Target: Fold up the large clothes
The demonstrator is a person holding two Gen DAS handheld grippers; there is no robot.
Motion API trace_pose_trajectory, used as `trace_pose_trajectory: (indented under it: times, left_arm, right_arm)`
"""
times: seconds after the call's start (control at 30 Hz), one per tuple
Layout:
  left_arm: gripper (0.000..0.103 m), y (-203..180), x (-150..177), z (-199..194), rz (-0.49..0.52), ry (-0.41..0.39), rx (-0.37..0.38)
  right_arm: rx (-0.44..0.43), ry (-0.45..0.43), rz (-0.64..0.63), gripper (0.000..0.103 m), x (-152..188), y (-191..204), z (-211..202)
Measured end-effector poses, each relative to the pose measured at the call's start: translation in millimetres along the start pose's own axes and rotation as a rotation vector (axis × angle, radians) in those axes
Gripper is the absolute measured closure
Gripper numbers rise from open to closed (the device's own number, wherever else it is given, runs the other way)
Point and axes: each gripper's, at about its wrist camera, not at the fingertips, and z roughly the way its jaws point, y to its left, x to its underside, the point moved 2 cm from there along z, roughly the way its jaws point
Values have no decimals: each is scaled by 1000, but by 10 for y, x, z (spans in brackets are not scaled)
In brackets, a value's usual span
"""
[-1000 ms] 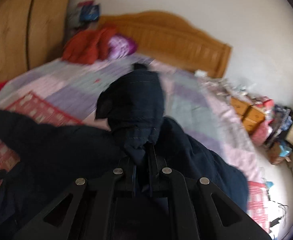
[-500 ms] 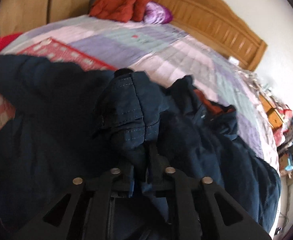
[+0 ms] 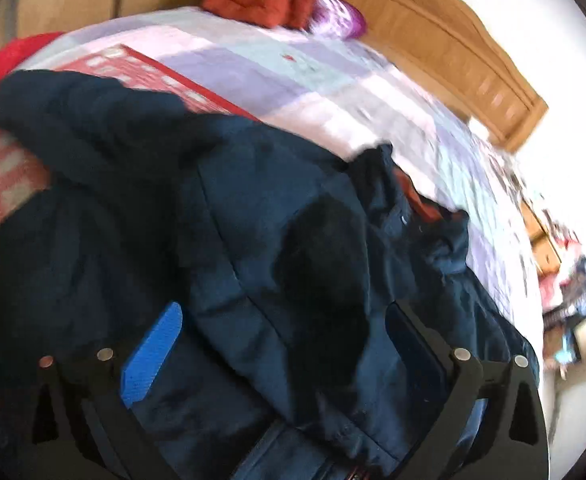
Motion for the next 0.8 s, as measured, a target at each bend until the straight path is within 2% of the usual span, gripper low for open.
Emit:
trace_pose_trajectory:
  times: [0.13,0.17,0.23,0.4,0.5,0.63,0.7,0.77,0.8]
  left_arm:
    - [0,-42,-27,-29,-9,-3,13]
    - [0,-49,-46,-49,-5,-8,6]
    - [0,-66,-97,-73,-6,-21,12]
    - [0,-291,-394,-39,2,-50,61]
    - [0,-643,-662,96,30,-71,124]
    - [0,-1255,-981,395,122,-92,179]
    - [0,-1431,-1054,716,137,-39,167]
    - [0,-1396,-1012,1212,103,89,103]
    - [0,-1339,-969,1366,76,135,108]
  right_arm:
    - [-208,-95,68,0,-42,49,-363]
    - [-171,-118,66,0,-33,22,-446]
    - [-157,-148,139,0,27,-171,-564]
    - [26,-95,363,0,501,-1089,-626]
    - [132,-21,467,0,916,-1721,-548]
    - [171,1,604,0,1250,-2346,-465]
    - [141,56,648,0,1435,-2564,-299]
    - [155,186,703,0,1817,-2793,-12]
    - [120,215,759,0,2027,-2915,83]
